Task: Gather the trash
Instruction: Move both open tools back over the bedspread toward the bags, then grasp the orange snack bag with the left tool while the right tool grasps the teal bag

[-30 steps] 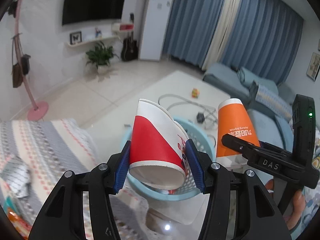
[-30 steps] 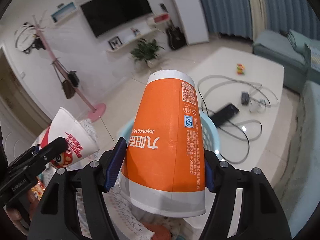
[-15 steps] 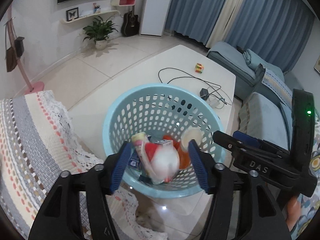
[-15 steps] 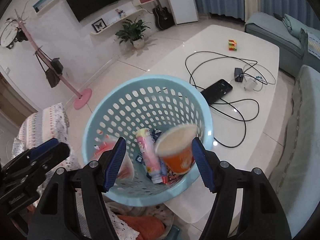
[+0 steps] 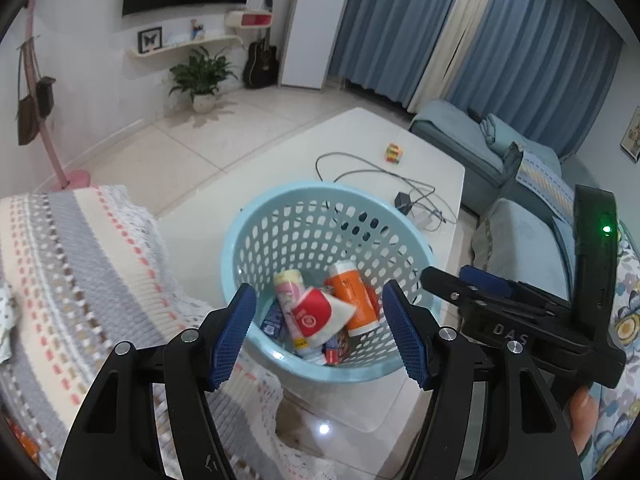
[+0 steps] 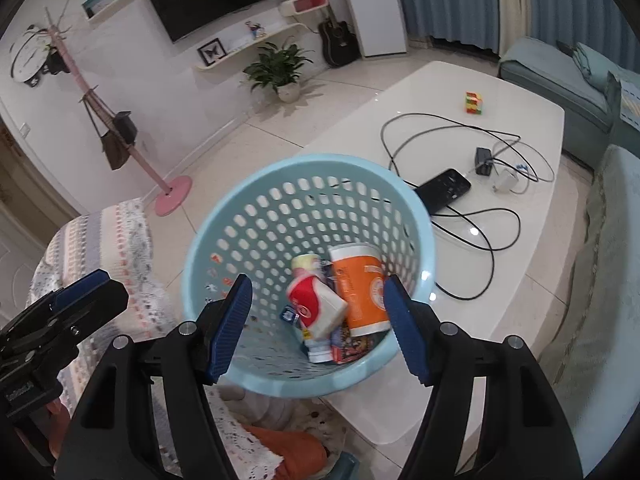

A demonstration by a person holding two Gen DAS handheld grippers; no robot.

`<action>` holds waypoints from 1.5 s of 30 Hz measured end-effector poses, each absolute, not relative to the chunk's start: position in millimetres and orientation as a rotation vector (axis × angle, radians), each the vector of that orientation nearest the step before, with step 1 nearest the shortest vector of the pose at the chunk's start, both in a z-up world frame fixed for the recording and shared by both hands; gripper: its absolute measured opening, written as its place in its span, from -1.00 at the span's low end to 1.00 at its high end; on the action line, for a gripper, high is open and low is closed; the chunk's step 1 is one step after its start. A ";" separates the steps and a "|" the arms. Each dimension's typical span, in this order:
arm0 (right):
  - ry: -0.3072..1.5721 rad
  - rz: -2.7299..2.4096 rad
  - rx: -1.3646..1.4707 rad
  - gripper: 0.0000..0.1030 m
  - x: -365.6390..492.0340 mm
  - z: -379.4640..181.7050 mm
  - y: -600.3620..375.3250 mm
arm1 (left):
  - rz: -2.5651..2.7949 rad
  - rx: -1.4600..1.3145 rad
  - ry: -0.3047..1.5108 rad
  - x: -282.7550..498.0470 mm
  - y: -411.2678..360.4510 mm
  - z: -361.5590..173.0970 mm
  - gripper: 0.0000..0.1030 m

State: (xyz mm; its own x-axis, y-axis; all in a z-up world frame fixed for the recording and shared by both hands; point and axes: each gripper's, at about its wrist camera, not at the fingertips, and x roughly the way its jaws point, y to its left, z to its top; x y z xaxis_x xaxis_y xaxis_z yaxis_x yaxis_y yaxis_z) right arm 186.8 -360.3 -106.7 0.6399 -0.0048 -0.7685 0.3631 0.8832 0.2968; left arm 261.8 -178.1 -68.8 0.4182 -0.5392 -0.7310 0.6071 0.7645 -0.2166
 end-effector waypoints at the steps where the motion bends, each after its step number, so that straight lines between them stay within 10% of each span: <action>1: 0.850 -0.205 0.447 0.25 186.4 -102.7 -355.1 | -0.720 0.078 0.875 259.1 -173.5 -65.2 0.25; 22: 0.767 0.113 0.224 0.25 208.3 -33.0 -195.6 | -0.442 -0.047 0.665 210.9 21.0 -1.7 0.33; 45: 0.775 0.347 0.026 0.31 311.3 -32.9 -32.4 | -0.299 -0.088 0.823 248.4 143.6 -63.2 0.57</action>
